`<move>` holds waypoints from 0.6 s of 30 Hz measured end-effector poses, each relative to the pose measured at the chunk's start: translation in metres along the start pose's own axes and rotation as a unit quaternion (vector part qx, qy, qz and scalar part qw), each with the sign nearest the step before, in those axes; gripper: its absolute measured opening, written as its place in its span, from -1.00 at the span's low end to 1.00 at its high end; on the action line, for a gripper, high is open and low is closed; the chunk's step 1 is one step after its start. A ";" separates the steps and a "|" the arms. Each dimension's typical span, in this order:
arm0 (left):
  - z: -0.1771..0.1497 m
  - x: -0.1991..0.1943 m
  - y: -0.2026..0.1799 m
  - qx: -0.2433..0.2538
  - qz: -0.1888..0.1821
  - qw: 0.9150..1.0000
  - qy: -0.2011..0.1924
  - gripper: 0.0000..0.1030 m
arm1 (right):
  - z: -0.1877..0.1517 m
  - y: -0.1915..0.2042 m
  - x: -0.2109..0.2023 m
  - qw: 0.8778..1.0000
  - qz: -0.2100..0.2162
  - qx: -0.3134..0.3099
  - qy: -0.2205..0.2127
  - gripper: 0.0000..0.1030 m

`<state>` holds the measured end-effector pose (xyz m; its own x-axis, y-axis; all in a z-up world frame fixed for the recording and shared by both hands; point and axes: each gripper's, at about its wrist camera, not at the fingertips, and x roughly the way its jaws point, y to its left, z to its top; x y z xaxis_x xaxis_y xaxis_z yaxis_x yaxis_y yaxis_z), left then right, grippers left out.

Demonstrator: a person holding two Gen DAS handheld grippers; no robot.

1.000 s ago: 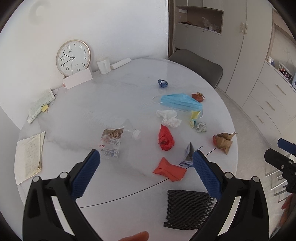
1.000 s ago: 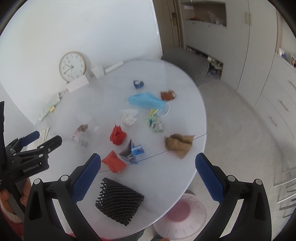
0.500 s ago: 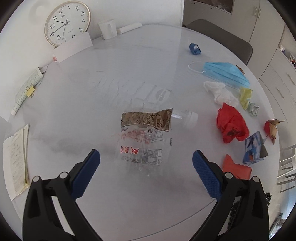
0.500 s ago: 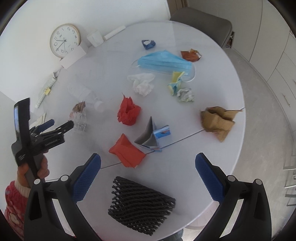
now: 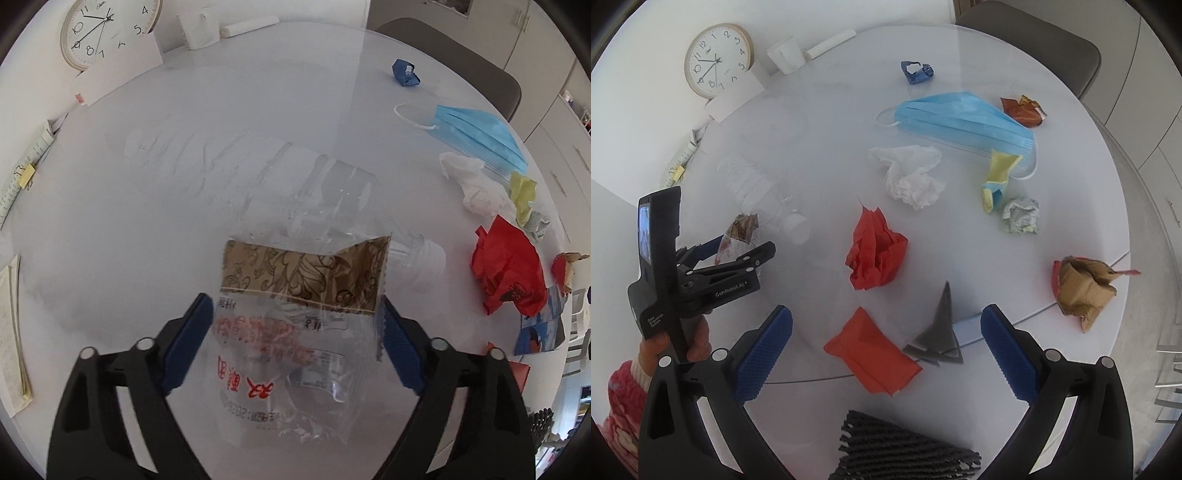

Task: Collect trash
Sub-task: 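Grasp the clear snack bag with the left tool while the right tool grasps the red paper, then carry the red paper to the bin and open the right tool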

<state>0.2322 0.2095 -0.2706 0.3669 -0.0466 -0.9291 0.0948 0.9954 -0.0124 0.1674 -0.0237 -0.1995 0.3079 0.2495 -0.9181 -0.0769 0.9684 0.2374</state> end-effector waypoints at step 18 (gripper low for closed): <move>-0.017 -0.053 0.021 -0.045 -0.014 0.998 -0.043 -0.17 | 0.030 0.022 0.077 0.996 -0.016 -0.049 0.075 -0.40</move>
<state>0.1992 0.2344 -0.2284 0.4432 -0.0779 -0.8930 0.0244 0.9969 -0.0748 0.2175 0.0165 -0.2555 0.1662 0.2095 -0.9636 -0.1644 0.9694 0.1824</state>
